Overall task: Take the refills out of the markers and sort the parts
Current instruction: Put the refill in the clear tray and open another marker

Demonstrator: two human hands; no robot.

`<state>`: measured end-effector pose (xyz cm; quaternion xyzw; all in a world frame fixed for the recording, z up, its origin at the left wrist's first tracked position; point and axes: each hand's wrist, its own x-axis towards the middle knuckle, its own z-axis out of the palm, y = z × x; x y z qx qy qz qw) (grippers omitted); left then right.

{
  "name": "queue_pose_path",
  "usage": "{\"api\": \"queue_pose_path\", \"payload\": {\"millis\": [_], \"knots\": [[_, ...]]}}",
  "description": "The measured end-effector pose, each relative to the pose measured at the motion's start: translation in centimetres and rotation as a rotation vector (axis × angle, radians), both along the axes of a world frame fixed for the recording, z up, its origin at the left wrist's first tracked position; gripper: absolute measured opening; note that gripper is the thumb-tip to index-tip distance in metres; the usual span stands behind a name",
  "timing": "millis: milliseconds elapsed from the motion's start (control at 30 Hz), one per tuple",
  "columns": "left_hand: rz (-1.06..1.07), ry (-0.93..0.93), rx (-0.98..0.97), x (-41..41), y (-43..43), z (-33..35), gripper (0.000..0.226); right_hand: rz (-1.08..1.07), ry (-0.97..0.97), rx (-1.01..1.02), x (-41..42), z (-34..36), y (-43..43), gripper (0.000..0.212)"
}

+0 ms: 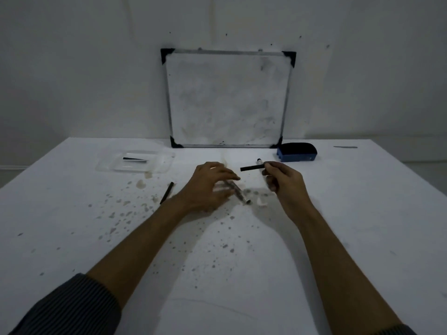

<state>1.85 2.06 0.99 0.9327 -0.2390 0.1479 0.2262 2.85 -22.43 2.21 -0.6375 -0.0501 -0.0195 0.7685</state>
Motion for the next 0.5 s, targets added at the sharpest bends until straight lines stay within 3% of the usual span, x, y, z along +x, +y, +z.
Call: {"api": "queue_pose_path", "payload": {"millis": [133, 300, 500], "knots": [[-0.073, 0.074, 0.126, 2.0, -0.8, -0.4, 0.035, -0.030, 0.069, 0.049, 0.4, -0.3, -0.7, 0.018], [-0.075, -0.056, 0.120, 3.2, -1.4, -0.4, 0.034, -0.027, 0.126, 0.112, 0.3, -0.2, -0.2, 0.021], [-0.001, -0.163, -0.092, 2.8, -2.1, 3.9, 0.023, 0.076, 0.234, 0.524, 0.3, 0.9, 0.5, 0.010]]}}
